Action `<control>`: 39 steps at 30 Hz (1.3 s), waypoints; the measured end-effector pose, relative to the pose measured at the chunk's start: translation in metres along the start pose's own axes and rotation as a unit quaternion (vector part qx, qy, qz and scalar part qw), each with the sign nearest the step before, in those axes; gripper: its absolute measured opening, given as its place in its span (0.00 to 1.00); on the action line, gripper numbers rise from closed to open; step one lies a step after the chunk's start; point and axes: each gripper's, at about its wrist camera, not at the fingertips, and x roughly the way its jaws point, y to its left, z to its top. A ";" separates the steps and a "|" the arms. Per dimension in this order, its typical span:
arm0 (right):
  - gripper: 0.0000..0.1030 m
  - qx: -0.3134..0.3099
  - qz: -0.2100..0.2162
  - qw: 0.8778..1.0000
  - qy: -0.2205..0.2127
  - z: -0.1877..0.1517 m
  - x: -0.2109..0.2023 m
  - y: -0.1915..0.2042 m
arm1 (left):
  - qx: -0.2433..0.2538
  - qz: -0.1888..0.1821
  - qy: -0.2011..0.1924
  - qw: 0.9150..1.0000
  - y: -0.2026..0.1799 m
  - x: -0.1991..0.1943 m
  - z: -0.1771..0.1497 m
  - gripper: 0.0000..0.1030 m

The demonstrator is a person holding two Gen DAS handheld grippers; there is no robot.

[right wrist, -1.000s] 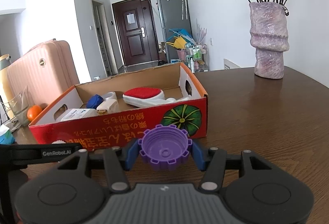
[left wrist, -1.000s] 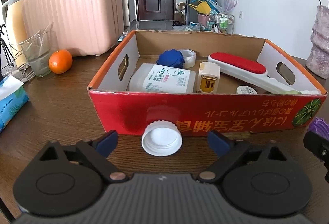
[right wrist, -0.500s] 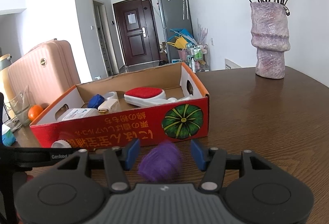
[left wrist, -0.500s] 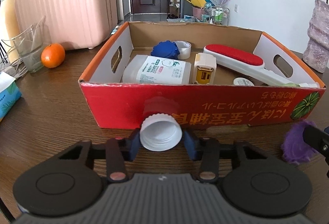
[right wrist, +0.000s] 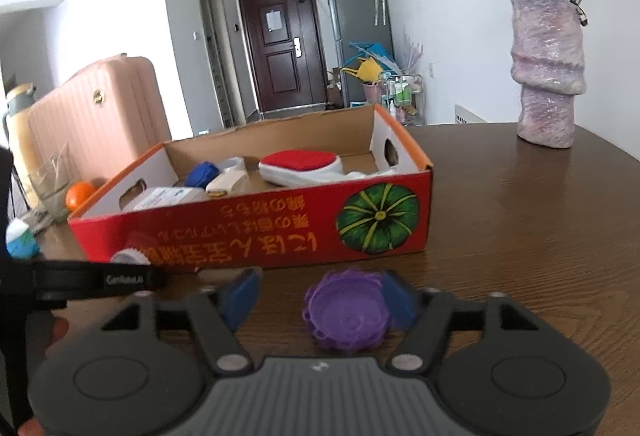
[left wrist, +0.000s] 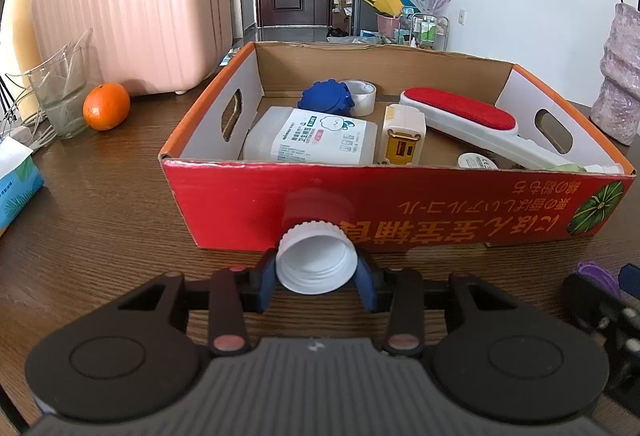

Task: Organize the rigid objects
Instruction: 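Carry the white cap and purple cap up over the box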

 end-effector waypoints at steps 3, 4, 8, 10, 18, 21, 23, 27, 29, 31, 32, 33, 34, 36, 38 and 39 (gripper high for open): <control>0.70 0.001 -0.006 1.000 0.009 0.000 0.005 0.000 | -0.001 -0.001 -0.001 1.000 0.001 -0.001 -0.001 0.40; 0.70 0.003 -0.009 1.000 0.012 0.000 0.006 -0.001 | 0.000 -0.001 -0.003 1.000 0.001 -0.002 -0.001 0.40; 0.70 0.007 -0.024 0.999 0.023 0.000 0.011 -0.004 | 0.003 -0.001 -0.007 1.000 0.000 -0.005 -0.002 0.40; 0.70 0.010 -0.028 0.999 0.025 0.000 0.011 -0.006 | 0.002 0.000 -0.007 1.000 0.001 -0.005 -0.002 0.40; 0.72 0.024 -0.021 0.999 -0.020 0.008 -0.018 -0.016 | -0.005 -0.012 -0.007 1.000 0.006 -0.008 0.000 0.40; 0.77 0.021 -0.025 0.999 0.003 0.005 -0.015 -0.018 | -0.009 -0.015 -0.006 1.000 0.008 -0.010 0.000 0.40; 0.77 0.017 -0.022 0.999 0.018 0.001 -0.012 -0.018 | -0.012 -0.017 -0.008 1.000 0.010 -0.014 -0.001 0.40; 0.79 0.003 -0.011 0.999 0.041 -0.007 -0.012 -0.012 | -0.008 -0.017 -0.017 1.000 0.011 -0.023 -0.004 0.40; 0.80 -0.007 -0.001 0.999 0.047 -0.011 -0.012 -0.007 | -0.002 -0.017 -0.021 1.000 0.010 -0.028 -0.008 0.40; 0.80 -0.021 -0.004 0.999 0.049 -0.013 -0.011 -0.001 | 0.001 -0.017 -0.023 1.000 0.010 -0.033 -0.012 0.40; 0.80 -0.026 -0.005 0.998 0.054 -0.015 -0.010 0.001 | 0.002 -0.017 -0.023 1.000 0.011 -0.035 -0.013 0.40; 0.78 -0.029 -0.006 0.998 0.058 -0.015 -0.008 0.002 | 0.003 -0.016 -0.024 1.000 0.011 -0.037 -0.015 0.40; 0.76 -0.029 -0.006 0.998 0.061 -0.016 -0.006 0.002 | 0.005 -0.016 -0.025 1.000 0.011 -0.039 -0.017 0.40; 0.64 -0.031 -0.005 0.998 0.063 -0.016 -0.006 0.003 | 0.006 -0.014 -0.025 1.000 0.012 -0.044 -0.021 0.40; 0.52 -0.035 0.002 0.998 0.061 -0.016 -0.007 0.005 | 0.007 -0.013 -0.026 1.000 0.014 -0.047 -0.024 0.40; 0.51 -0.038 0.003 0.997 0.060 -0.017 -0.007 0.006 | 0.007 -0.012 -0.026 1.000 0.015 -0.049 -0.026 0.40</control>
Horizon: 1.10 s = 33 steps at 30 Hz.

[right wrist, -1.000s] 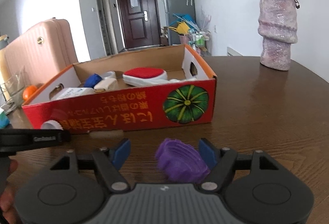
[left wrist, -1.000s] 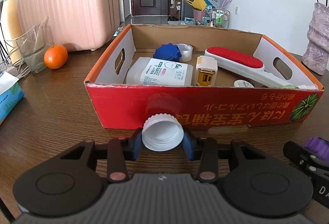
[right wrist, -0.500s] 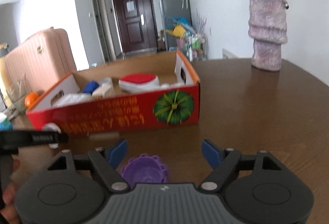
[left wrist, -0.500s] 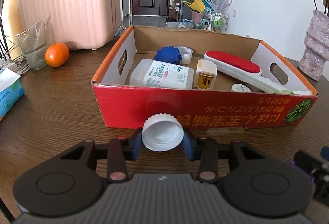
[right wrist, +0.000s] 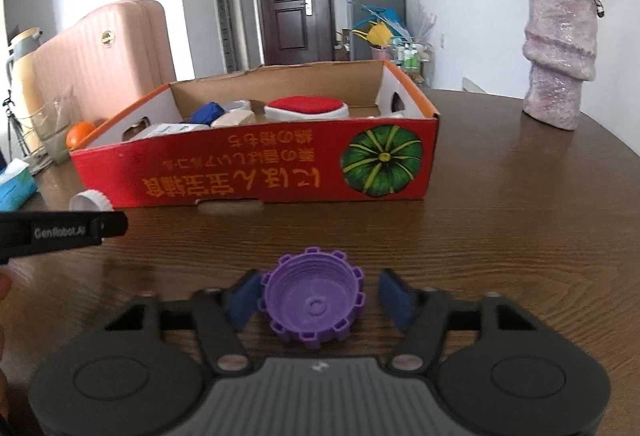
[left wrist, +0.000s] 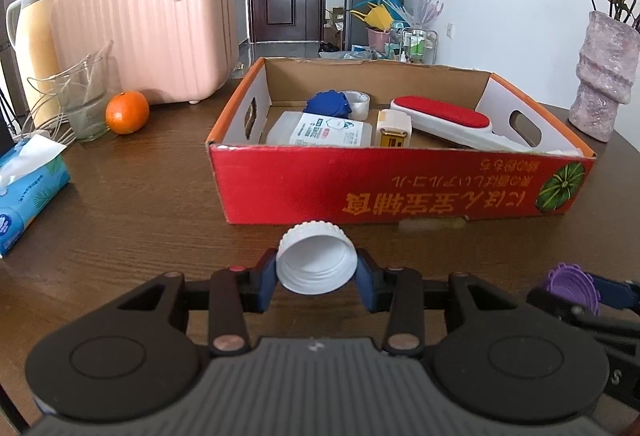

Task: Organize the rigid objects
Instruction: 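Carry the white cap and purple cap up over the box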

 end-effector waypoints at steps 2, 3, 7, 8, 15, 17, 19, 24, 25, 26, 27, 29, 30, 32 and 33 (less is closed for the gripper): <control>0.51 -0.001 0.003 1.000 -0.001 -0.001 -0.002 0.002 | -0.002 0.001 -0.001 1.000 0.002 -0.005 -0.003 0.40; 0.51 -0.001 0.004 1.000 -0.004 -0.002 -0.004 0.002 | -0.003 0.001 -0.002 1.000 0.003 -0.007 -0.005 0.40; 0.51 0.006 0.008 1.000 -0.025 -0.002 -0.015 0.002 | -0.006 0.002 -0.009 1.000 0.007 -0.017 -0.008 0.40; 0.51 0.008 0.009 0.999 -0.031 -0.002 -0.018 0.002 | -0.006 0.002 -0.012 1.000 0.008 -0.020 -0.009 0.40; 0.51 0.017 0.020 0.998 -0.064 0.001 -0.041 0.005 | -0.014 -0.008 -0.025 1.000 0.011 -0.039 -0.009 0.40; 0.51 0.017 0.027 0.997 -0.077 0.003 -0.048 0.007 | -0.016 -0.007 -0.035 0.999 0.012 -0.046 -0.008 0.40; 0.51 0.019 0.032 0.995 -0.088 0.005 -0.054 0.007 | -0.020 -0.008 -0.044 0.999 0.014 -0.051 -0.005 0.40; 0.51 0.027 0.042 0.992 -0.115 0.014 -0.065 0.009 | -0.029 -0.016 -0.064 0.997 0.017 -0.065 0.006 0.40; 0.51 0.027 0.043 0.992 -0.120 0.016 -0.066 0.009 | -0.030 -0.018 -0.067 0.997 0.016 -0.067 0.008 0.40; 0.51 0.027 0.045 0.991 -0.123 0.019 -0.067 0.010 | -0.030 -0.021 -0.071 0.997 0.015 -0.069 0.011 0.40; 0.51 0.027 0.046 0.991 -0.126 0.020 -0.067 0.011 | -0.030 -0.022 -0.075 0.996 0.014 -0.071 0.013 0.40; 0.51 0.026 0.047 0.990 -0.132 0.024 -0.066 0.013 | -0.029 -0.024 -0.081 0.996 0.011 -0.072 0.017 0.40; 0.51 0.025 0.049 0.989 -0.135 0.026 -0.066 0.015 | -0.028 -0.025 -0.083 0.996 0.009 -0.072 0.019 0.40; 0.51 0.024 0.049 0.989 -0.141 0.031 -0.064 0.017 | -0.027 -0.026 -0.086 0.996 0.005 -0.070 0.023 0.40; 0.51 0.024 0.050 0.988 -0.143 0.033 -0.063 0.018 | -0.027 -0.025 -0.088 0.995 0.004 -0.069 0.025 0.40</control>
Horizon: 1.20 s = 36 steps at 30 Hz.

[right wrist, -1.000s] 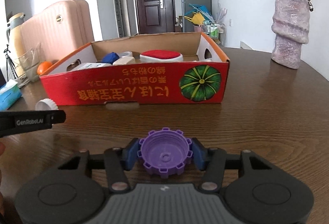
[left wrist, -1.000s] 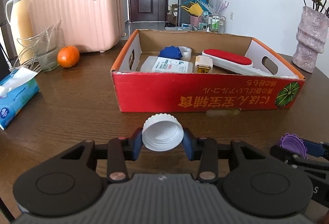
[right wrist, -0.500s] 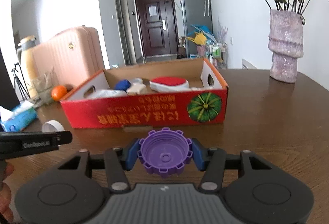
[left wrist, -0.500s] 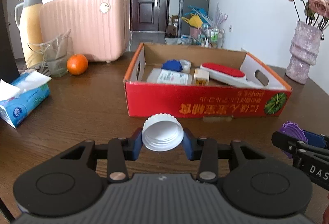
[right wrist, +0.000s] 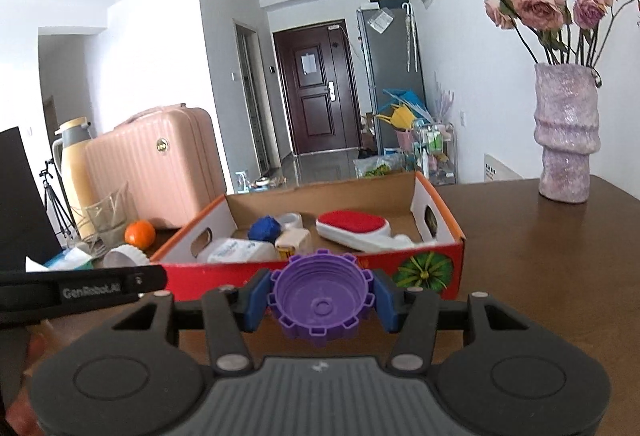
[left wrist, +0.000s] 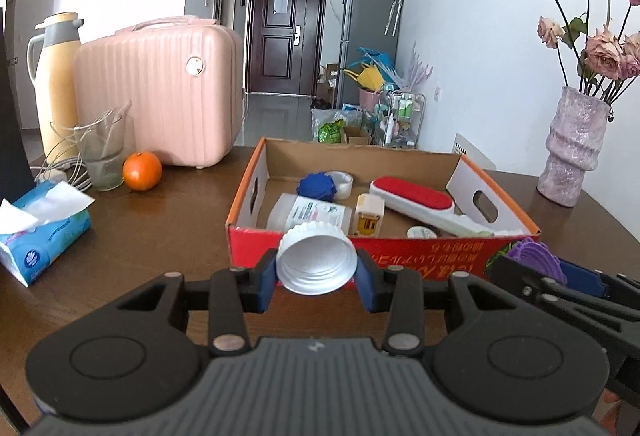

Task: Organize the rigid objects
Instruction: 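Carry the white cap and purple cap up over the box, then lower both caps into the box and open both tools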

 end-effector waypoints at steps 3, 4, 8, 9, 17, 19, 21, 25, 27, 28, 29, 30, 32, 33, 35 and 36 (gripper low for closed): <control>0.51 0.000 0.002 1.000 -0.008 0.005 0.008 0.002 | -0.003 0.004 -0.006 1.000 -0.003 0.006 0.006 0.40; 0.51 0.001 0.003 1.000 -0.011 0.007 0.011 0.002 | -0.005 0.004 -0.006 1.000 -0.003 0.009 0.008 0.40; 0.51 0.007 0.005 1.000 -0.018 0.008 0.026 0.000 | -0.013 0.008 -0.007 1.000 0.000 0.022 0.015 0.40; 0.51 0.009 0.004 1.000 -0.015 0.007 0.030 -0.001 | -0.015 0.009 -0.007 1.000 0.001 0.026 0.016 0.40; 0.51 0.018 -0.002 1.000 -0.012 0.011 0.060 -0.009 | -0.022 0.014 -0.002 1.000 0.005 0.057 0.028 0.40; 0.51 0.019 -0.003 1.000 -0.010 0.013 0.068 -0.010 | -0.021 0.014 0.000 1.000 0.005 0.066 0.030 0.40; 0.51 0.019 -0.004 1.000 -0.008 0.015 0.076 -0.011 | -0.020 0.014 0.003 1.000 0.005 0.073 0.032 0.40; 0.51 0.018 -0.005 1.000 -0.009 0.018 0.090 -0.012 | -0.018 0.015 0.006 1.000 0.005 0.087 0.035 0.40; 0.51 0.017 -0.006 1.000 -0.010 0.021 0.097 -0.013 | -0.016 0.017 0.006 1.000 0.005 0.095 0.038 0.40; 0.51 0.017 -0.006 1.000 -0.010 0.022 0.101 -0.013 | -0.016 0.018 0.006 1.000 0.005 0.098 0.039 0.40; 0.51 0.017 -0.006 1.000 -0.010 0.023 0.104 -0.013 | -0.015 0.018 0.006 1.000 0.005 0.102 0.040 0.40; 0.51 0.017 -0.006 1.000 -0.009 0.024 0.108 -0.014 | -0.014 0.019 0.007 1.000 0.005 0.106 0.042 0.40; 0.51 0.015 -0.007 1.000 -0.008 0.025 0.116 -0.014 | -0.012 0.020 0.008 1.000 0.005 0.115 0.045 0.40; 0.51 0.014 -0.007 1.000 -0.006 0.026 0.121 -0.014 | -0.012 0.020 0.009 1.000 0.005 0.119 0.046 0.40; 0.51 0.012 -0.007 1.000 -0.006 0.028 0.128 -0.015 | -0.010 0.021 0.012 1.000 0.004 0.128 0.049 0.40; 0.51 0.010 -0.007 1.000 -0.006 0.029 0.132 -0.014 | -0.009 0.021 0.013 1.000 0.005 0.132 0.050 0.40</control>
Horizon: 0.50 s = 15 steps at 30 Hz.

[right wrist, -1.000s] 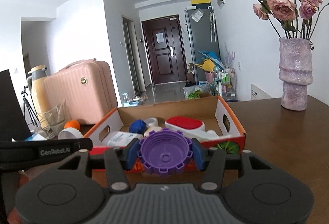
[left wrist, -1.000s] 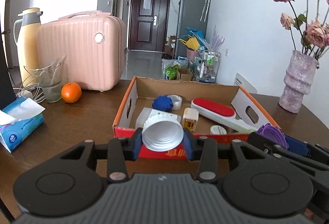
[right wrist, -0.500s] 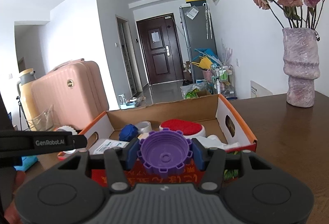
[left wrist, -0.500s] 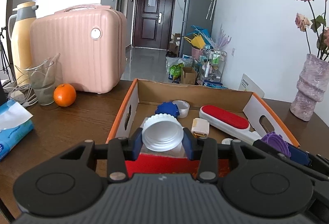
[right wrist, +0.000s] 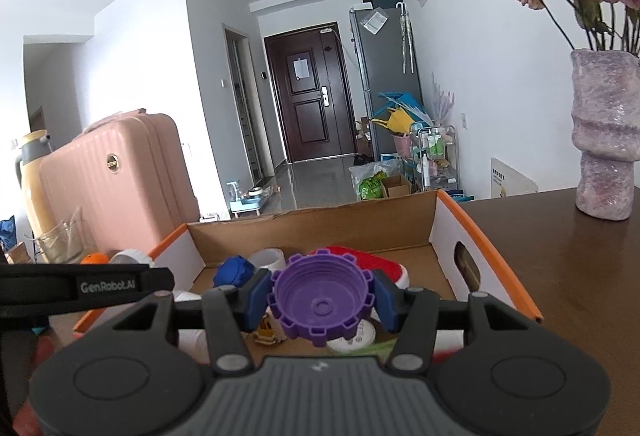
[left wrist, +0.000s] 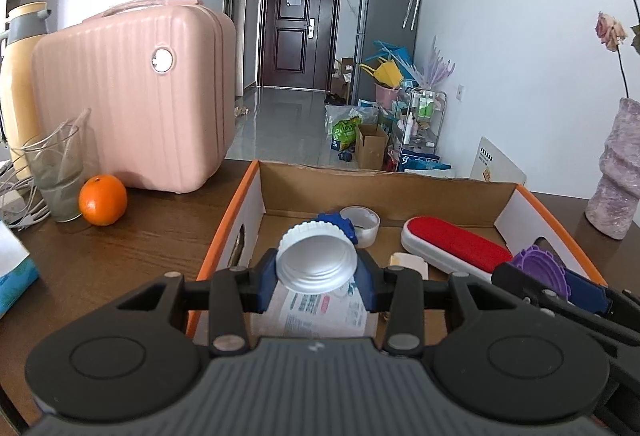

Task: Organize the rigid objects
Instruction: 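Lower both caps into the box and open both tools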

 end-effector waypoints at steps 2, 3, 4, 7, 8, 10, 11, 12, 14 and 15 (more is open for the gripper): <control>0.51 -0.003 0.000 1.000 0.001 0.002 0.008 0.000 | 0.002 0.001 0.000 1.000 0.000 0.008 0.003 0.40; 0.51 -0.005 0.000 1.000 0.001 0.003 0.012 0.000 | 0.004 0.002 0.000 1.000 -0.001 0.011 0.004 0.40; 0.51 -0.007 0.001 1.000 0.002 0.004 0.016 0.001 | 0.005 0.002 0.000 1.000 -0.001 0.015 0.005 0.40; 0.51 -0.013 0.001 1.000 0.003 0.006 0.026 0.001 | 0.009 0.003 0.003 1.000 -0.001 0.026 0.009 0.40; 0.51 -0.014 0.002 1.000 0.004 0.007 0.029 0.001 | 0.011 0.004 0.003 1.000 -0.001 0.029 0.010 0.40; 0.51 -0.018 0.002 1.000 0.006 0.009 0.035 0.001 | 0.014 0.005 0.003 1.000 -0.003 0.035 0.013 0.40; 0.51 -0.019 0.001 1.000 0.006 0.009 0.038 0.001 | 0.015 0.005 0.003 1.000 -0.003 0.038 0.014 0.40; 0.51 -0.020 0.001 1.000 0.007 0.010 0.042 0.001 | 0.017 0.006 0.004 1.000 -0.003 0.042 0.015 0.40; 0.51 -0.023 0.000 1.000 0.009 0.012 0.047 0.001 | 0.020 0.006 0.005 1.000 -0.004 0.047 0.017 0.40; 0.51 -0.024 -0.001 1.000 0.011 0.013 0.050 0.001 | 0.021 0.007 0.006 1.000 -0.005 0.050 0.017 0.40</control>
